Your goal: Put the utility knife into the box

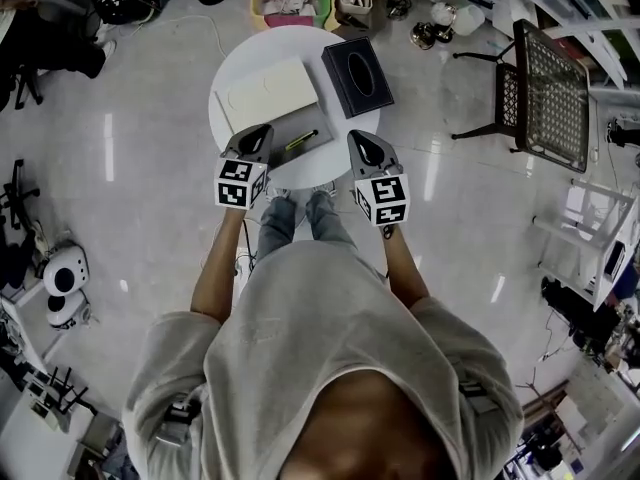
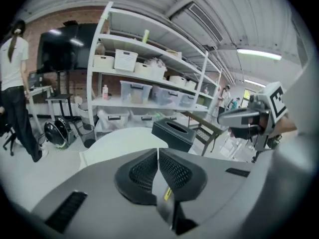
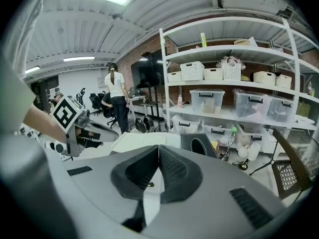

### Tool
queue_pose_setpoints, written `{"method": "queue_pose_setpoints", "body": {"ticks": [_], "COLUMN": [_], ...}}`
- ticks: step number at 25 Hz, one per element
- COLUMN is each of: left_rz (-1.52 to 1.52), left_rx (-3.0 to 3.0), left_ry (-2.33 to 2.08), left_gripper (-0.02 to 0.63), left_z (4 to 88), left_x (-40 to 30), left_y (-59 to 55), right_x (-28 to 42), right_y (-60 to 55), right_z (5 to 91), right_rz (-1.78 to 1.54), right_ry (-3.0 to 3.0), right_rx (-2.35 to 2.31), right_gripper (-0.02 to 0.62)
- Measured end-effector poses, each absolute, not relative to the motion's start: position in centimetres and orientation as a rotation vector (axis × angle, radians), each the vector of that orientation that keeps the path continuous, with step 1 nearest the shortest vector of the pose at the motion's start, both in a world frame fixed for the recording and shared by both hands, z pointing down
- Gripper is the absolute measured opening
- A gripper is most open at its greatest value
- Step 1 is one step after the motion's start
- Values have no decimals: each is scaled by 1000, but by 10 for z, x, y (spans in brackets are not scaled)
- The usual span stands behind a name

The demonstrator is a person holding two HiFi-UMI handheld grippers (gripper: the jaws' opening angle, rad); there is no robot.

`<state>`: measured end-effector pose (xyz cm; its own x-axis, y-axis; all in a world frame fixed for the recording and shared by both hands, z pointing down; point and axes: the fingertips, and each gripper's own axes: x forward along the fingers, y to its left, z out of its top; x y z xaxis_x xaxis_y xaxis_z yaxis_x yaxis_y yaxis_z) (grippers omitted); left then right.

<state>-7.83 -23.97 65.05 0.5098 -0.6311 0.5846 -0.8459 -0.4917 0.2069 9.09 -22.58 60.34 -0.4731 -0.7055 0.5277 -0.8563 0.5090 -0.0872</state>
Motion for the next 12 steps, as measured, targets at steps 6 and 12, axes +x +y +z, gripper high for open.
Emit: {"method": "queue_pose_setpoints", "body": {"ticks": [6,12], "left_rz": [427,328], "left_rx": [2229,2230], "left_ry": [-1401,-1527], "left_gripper": [19,18], "left_z": [605,563], "left_x": [-124,-157], "left_y": [-233,-240], "right_x": [77,69], "right_y": [-231,-245], "right_z": [597,582], "right_rz": [448,408], "right_ry": [-2349,-2374], "right_rx": [1266,1288], "right_gripper": [31,31]}}
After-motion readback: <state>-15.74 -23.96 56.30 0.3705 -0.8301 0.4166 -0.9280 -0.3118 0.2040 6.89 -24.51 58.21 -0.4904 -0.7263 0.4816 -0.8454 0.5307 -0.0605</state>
